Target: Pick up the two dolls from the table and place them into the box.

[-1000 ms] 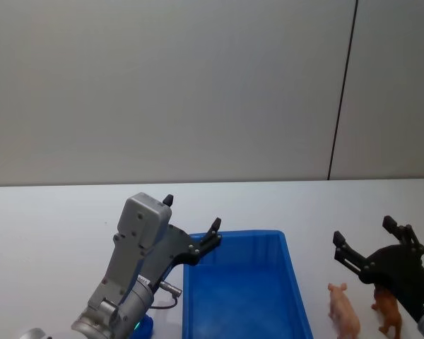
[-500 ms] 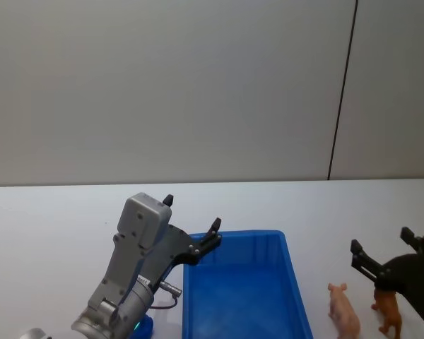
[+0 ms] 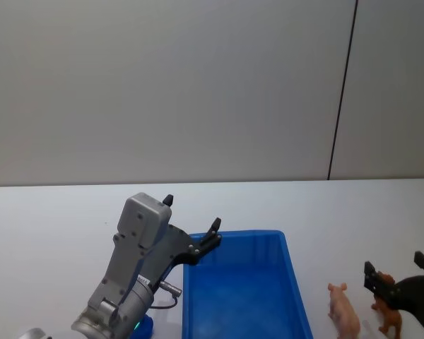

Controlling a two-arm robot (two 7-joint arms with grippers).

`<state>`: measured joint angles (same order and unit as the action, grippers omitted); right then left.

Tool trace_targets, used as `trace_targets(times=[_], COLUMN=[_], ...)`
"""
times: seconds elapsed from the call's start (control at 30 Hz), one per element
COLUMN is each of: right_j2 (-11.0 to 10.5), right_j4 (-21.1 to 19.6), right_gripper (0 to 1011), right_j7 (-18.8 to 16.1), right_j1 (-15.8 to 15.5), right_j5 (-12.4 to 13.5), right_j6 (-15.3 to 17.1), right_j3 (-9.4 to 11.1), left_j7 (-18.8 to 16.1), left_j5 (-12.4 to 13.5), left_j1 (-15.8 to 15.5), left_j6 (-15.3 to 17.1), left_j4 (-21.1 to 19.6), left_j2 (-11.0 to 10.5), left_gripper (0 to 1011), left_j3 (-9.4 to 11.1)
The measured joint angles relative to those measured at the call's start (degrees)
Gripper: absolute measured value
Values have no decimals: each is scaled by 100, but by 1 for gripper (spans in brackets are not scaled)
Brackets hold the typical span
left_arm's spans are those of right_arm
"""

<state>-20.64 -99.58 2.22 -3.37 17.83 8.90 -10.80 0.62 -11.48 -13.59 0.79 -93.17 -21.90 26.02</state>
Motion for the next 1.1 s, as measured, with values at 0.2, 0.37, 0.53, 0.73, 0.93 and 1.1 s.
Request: trace_targets(times=[0.2,0.37,0.53,0.73,0.93,1.1], right_j2=[48,95,160,243,302,358], right_j4=[120,223,354,517,648,770], right_gripper=[1001,1001,1001,1001,926,796], right_j7=[77,110,149,186,191,178], right_j1=[-32,-38,-30,5,41,79], right_j5=[-60,-113,-167,-195,-203,-208], right_j6=[87,141,209,273,325,370], right_j3=[-19,-48,-80,-106,-122,-136], left_j7=[0,0,0,0,0,0], left_j5=[0,0,0,0,0,0], left_j1=[0,0,0,0,0,0], left_j6=[0,0,0,0,0,0], left_j4=[0,0,0,0,0,0], left_j2=[0,0,0,0,0,0], left_gripper=[1001,1001,1001,1001,1001,1001], left_j3=[0,0,0,0,0,0])
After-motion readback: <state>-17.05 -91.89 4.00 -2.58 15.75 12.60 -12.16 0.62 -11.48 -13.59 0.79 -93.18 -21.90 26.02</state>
